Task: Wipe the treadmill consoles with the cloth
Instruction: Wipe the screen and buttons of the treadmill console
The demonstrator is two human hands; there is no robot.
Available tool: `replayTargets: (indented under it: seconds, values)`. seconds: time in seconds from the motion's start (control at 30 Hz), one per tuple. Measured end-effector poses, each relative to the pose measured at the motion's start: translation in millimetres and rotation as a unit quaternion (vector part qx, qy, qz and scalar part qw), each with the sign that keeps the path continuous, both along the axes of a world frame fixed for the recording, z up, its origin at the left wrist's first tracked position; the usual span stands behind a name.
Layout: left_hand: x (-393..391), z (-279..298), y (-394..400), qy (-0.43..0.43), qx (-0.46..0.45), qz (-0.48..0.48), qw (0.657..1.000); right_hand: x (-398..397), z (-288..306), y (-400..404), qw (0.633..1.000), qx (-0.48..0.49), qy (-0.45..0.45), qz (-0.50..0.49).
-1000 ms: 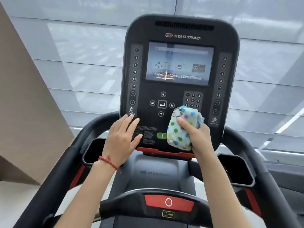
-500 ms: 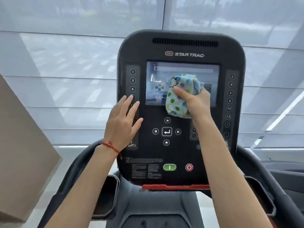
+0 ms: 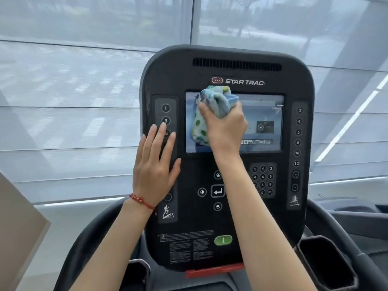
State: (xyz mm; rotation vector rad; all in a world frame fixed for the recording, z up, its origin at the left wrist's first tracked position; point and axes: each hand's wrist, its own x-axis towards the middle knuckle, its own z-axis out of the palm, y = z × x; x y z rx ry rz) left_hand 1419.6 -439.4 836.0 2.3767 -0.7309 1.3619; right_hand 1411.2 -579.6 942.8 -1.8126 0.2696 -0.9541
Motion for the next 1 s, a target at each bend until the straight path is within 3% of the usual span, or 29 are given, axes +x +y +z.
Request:
replayTargets:
  seconds: [0.37,0.67,0.9,1.0]
  values:
    - [-0.5,-1.2,-1.5,-0.001,-0.011,-0.001,1.000,11.6,2.1,-4.9,0.993,-0.110,-0.015,0.030]
    - [2.0,-3.8,-3.9,-0.014,-0.020,0.001,1.000,-7.7,10.8,-87.1,0.997,-0.043,0.020,-0.057]
    - [1.6,-3.4,-5.0,-0.012,-0.019,0.003,1.000,5.7,6.7,-44.0,0.986,0.006,-0.002,-0.169]
    - [2.3,-3.7,-4.6,-0.011,-0.019,0.000,1.000,11.1,5.2,-22.8,0.985,0.000,-0.025,-0.172]
